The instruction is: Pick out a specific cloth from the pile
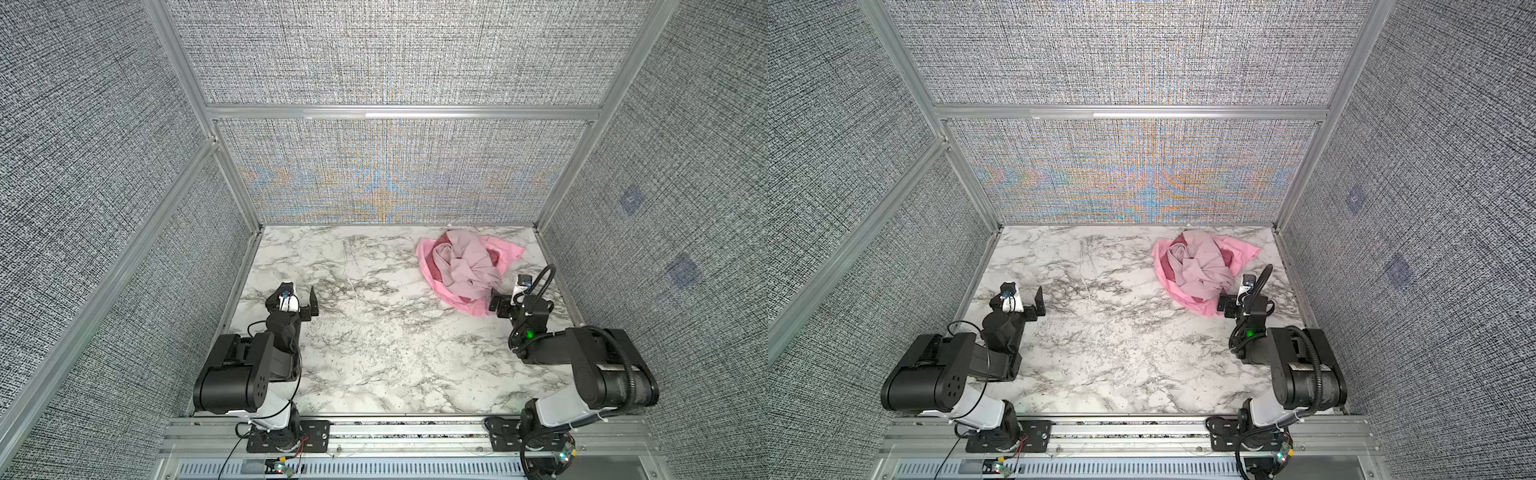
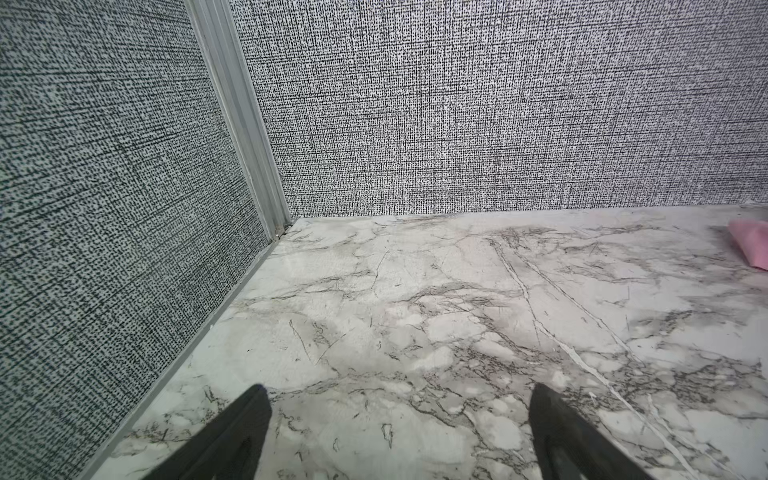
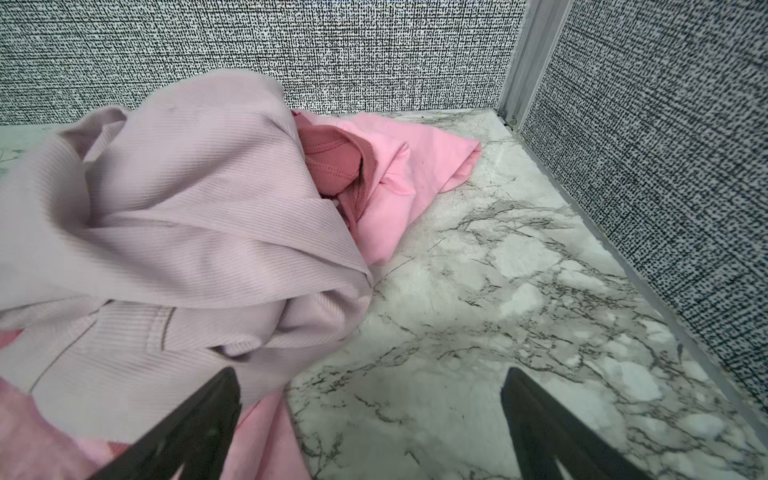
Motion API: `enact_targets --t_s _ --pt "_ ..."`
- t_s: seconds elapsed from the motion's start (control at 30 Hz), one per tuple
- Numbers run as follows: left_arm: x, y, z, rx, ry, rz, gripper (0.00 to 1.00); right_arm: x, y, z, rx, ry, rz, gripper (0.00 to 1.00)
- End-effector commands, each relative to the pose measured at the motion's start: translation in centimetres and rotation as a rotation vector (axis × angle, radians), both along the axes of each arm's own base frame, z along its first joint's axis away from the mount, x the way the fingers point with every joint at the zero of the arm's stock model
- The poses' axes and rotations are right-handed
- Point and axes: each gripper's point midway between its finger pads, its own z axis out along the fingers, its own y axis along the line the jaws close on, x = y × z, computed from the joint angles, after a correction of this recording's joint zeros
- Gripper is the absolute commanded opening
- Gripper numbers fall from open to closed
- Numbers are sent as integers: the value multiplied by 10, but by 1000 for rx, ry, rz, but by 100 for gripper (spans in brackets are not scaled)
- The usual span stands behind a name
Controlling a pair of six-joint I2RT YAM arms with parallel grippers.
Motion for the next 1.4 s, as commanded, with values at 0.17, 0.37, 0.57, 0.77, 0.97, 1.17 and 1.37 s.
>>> enact_targets --t_s 0.17,0.37,0.57,0.77,0.97,1.17,1.37 --pt "0 0 3 5 -10 -3 99 3 0 8 2 -34 -2 99" --pt "0 0 3 5 -11 -3 99 3 0 9 3 -37 -2 99" --pt "0 0 3 6 -12 -3 99 3 0 8 3 -36 -3 99" --pt "1 0 3 5 -8 -3 99 3 -1 8 4 -34 -5 99" --pt "-1 0 4 10 -17 -1 96 3 0 11 4 -43 -3 97" --pt "-3 9 45 -2 -31 57 81 -1 6 77 -42 -47 -66 88" --pt "-3 -6 82 -181 1 27 74 -5 50 123 11 29 -8 83"
